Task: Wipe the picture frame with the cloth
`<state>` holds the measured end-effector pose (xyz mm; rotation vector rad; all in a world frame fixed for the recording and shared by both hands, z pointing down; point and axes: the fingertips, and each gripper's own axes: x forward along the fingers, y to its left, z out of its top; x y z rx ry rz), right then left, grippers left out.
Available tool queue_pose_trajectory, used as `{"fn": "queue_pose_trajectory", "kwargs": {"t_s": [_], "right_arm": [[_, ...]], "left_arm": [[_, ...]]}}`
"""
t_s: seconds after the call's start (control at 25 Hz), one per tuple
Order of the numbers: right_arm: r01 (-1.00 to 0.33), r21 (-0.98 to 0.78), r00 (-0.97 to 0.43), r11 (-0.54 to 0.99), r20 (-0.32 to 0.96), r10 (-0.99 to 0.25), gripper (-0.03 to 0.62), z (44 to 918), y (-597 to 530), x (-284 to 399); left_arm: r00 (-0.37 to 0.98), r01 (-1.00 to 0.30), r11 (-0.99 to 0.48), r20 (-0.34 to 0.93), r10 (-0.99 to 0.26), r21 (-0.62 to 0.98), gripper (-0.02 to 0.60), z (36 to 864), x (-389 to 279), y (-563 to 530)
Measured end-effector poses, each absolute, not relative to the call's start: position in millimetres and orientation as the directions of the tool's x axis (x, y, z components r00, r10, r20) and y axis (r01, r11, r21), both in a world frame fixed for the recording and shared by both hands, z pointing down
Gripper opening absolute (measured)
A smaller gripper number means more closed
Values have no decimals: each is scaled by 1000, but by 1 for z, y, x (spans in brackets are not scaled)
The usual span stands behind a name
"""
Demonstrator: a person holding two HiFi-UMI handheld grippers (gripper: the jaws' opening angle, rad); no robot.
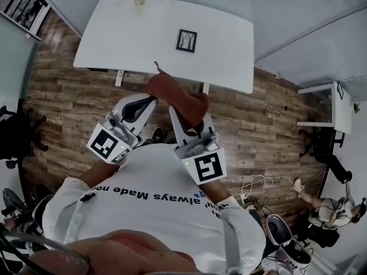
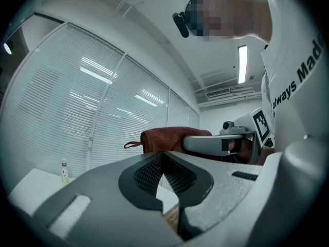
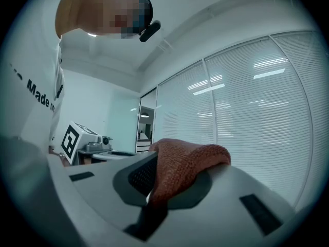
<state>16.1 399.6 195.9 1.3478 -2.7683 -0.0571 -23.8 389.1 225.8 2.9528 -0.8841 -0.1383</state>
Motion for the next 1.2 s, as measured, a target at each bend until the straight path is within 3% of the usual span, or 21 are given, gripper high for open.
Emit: {"fn": "queue_pose_trajectory", "kwargs": {"t_s": [0.48,1.2], "right_arm": [[-785,31,-617,619,45,-785,31,204,334,34],[-770,41,-637,637,3,-771,31,194,218,160]], "left_arm": [[839,-535,-840,-61,-541,86,2,228,-1,326],[831,-553,-832,-45,-555,47,2,218,125,212]]}}
